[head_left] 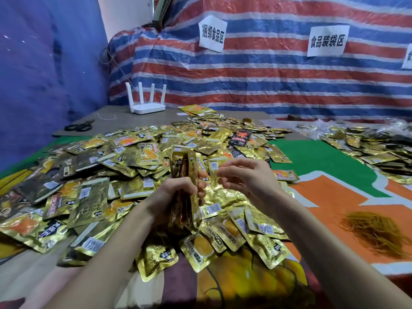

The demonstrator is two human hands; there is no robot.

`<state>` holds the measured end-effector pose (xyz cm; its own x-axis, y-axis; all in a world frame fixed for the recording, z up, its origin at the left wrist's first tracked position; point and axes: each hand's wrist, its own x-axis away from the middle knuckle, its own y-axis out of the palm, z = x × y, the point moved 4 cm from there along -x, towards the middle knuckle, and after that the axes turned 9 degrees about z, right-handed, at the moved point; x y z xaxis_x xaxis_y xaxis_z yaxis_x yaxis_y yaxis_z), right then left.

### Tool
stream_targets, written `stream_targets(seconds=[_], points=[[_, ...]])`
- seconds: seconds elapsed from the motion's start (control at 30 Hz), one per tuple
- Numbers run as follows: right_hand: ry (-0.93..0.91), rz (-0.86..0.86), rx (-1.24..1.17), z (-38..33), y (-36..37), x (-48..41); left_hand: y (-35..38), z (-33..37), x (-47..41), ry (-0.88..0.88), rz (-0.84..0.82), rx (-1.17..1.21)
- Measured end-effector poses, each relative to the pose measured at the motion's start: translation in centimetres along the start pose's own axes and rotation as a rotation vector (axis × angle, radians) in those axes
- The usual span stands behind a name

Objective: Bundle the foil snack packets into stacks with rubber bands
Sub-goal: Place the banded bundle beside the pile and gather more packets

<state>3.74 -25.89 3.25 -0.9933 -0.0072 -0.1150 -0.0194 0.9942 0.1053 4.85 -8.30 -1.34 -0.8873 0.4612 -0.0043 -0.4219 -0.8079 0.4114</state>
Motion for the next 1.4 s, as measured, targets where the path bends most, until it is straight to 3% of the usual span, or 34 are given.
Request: stream_targets(seconds=[0.13, 0.2, 0.37, 0.43, 0.53, 0.67, 0.77, 0.83, 0.9, 0.97, 1.03, 1.2, 1.3, 1.4], points=[[0.020, 0.090, -0.072, -0.2, -0.7, -0.2, -0.2, 0.1, 0.0, 0.007, -0.002, -0.003], [0.025, 0.138, 0.017, -0.7, -2.3, -0.4, -0.3, 0.1, -0.1, 0.023, 0.011, 0.000], [-0.012, 0.319, 0.873, -2.8, -11.7, 0.0, -0.6, 0.3, -0.1, 0.057, 0.001, 0.030], [0.045, 0.424, 1.111, -3.3, -16.3, 0.7, -0.5, 0.3, -0.2, 0.062, -0.013, 0.030], [0.198, 0.505, 1.380, -2.9, -21.1, 1.4, -0.3, 0.2, -0.3, 0.060, -0.023, 0.030], [0.347, 0.477, 1.708, -1.7, -22.6, 2.6, -0.2, 0.1, -0.4, 0.046, -0.026, 0.048], [0.238, 0.454, 1.791, -2.3, -20.2, 2.2, 0.0, 0.3, -0.2, 0.063, -0.028, 0.054], [-0.078, 0.408, 1.642, -2.9, -15.8, 1.6, 0.1, 0.6, -0.1, 0.083, -0.025, 0.070], [-0.315, 0.209, 1.239, -3.1, -9.3, 1.8, 0.1, 0.7, -0.1, 0.104, -0.012, 0.100], [-0.321, -0.060, 0.931, -2.7, -3.0, 2.2, -0.2, 0.9, 0.0, 0.121, 0.015, 0.116], [-0.302, -0.193, 0.840, -1.5, 1.1, 2.2, -0.6, 1.1, 0.2, 0.133, 0.049, 0.082], [-0.503, -0.238, 0.719, -0.2, 5.2, 1.6, -1.9, 1.3, 0.8, 0.079, 0.221, -0.085], [-0.590, -0.234, 0.705, 0.0, 5.7, 1.3, -2.8, 1.3, 0.3, 0.072, 0.233, -0.024], [-0.546, -0.195, 0.566, 0.5, 5.9, 1.0, -2.8, 1.4, -0.1, 0.075, 0.185, 0.103]])
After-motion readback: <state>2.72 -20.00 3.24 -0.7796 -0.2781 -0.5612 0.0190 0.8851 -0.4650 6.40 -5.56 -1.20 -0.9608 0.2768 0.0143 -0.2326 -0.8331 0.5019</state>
